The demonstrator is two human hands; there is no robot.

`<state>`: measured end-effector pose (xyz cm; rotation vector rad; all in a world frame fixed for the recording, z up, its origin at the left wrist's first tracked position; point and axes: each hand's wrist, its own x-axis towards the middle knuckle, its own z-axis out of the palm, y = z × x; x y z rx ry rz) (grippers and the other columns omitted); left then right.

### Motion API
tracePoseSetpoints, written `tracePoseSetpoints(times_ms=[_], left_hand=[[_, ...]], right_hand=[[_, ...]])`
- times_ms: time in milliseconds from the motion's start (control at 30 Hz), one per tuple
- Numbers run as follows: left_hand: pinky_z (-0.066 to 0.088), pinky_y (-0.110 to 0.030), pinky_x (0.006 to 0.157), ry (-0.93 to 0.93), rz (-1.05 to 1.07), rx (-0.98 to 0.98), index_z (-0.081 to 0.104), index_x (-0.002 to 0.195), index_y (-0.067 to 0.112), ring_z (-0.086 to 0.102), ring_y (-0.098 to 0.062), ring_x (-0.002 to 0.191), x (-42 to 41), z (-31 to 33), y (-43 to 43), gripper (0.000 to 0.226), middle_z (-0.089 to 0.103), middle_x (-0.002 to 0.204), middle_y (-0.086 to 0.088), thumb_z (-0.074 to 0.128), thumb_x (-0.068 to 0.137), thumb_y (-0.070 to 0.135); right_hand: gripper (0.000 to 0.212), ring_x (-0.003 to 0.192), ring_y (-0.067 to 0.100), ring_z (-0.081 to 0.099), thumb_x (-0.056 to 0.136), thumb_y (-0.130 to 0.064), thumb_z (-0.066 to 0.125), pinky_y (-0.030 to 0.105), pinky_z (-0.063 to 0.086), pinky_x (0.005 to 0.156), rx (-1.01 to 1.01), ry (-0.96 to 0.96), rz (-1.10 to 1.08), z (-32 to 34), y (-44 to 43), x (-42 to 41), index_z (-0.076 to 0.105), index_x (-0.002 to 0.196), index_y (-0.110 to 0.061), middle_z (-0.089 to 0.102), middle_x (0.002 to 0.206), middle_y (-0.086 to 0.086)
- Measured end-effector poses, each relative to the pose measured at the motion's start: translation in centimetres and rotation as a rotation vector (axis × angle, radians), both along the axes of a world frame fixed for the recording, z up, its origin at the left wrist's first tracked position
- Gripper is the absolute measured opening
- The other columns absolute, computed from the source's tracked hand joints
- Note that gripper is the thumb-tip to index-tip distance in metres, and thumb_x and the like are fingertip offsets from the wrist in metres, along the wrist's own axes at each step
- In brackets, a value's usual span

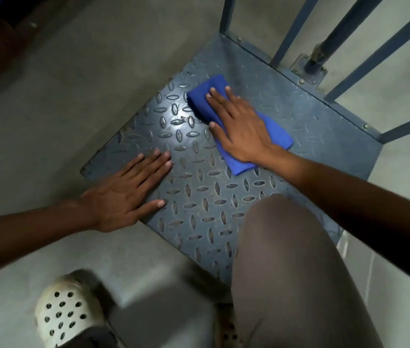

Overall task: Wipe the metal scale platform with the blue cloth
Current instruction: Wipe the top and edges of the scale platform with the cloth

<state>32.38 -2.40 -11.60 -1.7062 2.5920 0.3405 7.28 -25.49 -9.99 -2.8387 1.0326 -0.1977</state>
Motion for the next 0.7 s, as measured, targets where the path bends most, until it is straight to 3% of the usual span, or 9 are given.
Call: tracePoseSetpoints(times_ms=[233,433,500,633,700], left_hand=[[-0.009,-0.039,0.133,-0.059,-0.113,0.017,-0.017,0.169,0.014,-0.019,-0.021,0.166,1.5,-0.2,-1.0,0.084,-0.022,0.178,-0.007,0.012,0.111,0.066],[0.011,-0.052,0.136,-0.046,-0.070,-0.105,0.002,0.171,0.007,-0.003,-0.026,0.168,0.7,-0.5,-0.6,0.084,-0.003,0.180,-0.013,0.024,0.112,0.061],[0.015,-0.055,0.135,-0.037,-0.016,-0.171,0.009,0.172,0.008,0.002,-0.025,0.168,0.2,-0.8,-0.2,0.082,0.004,0.180,-0.012,0.028,0.111,0.058],[0.023,-0.058,0.132,0.038,0.117,-0.299,0.025,0.169,0.010,0.015,-0.024,0.167,-1.2,-1.4,0.3,0.073,0.020,0.178,-0.009,0.037,0.110,0.051],[0.025,-0.057,0.131,0.098,0.191,-0.334,0.032,0.168,0.011,0.019,-0.025,0.166,-1.8,-1.7,0.7,0.070,0.025,0.177,-0.009,0.041,0.109,0.048]], right_hand=[[0.063,0.165,0.028,0.016,0.114,-0.049,0.033,0.046,0.022,0.133,-0.030,-0.019,0.078,-0.6,-1.1,1.4,0.028,0.168,-0.018,0.026,0.176,0.000],[0.065,0.165,0.028,0.017,0.113,-0.052,0.031,0.048,0.023,0.132,-0.028,-0.034,-0.013,-1.0,0.2,1.1,0.028,0.168,-0.017,0.026,0.176,0.001],[0.067,0.165,0.028,0.017,0.112,-0.054,0.032,0.050,0.023,0.132,0.005,-0.077,-0.162,-1.2,1.8,0.5,0.028,0.168,-0.018,0.026,0.176,0.000],[0.067,0.166,0.027,0.009,0.111,-0.052,0.029,0.047,0.015,0.134,0.038,-0.179,-0.700,-1.5,10.0,-1.2,0.022,0.170,-0.019,0.018,0.178,-0.002],[0.065,0.166,0.027,0.005,0.111,-0.047,0.027,0.047,0.012,0.135,0.028,-0.145,-0.750,-1.1,15.8,0.1,0.020,0.170,-0.019,0.014,0.179,-0.002]])
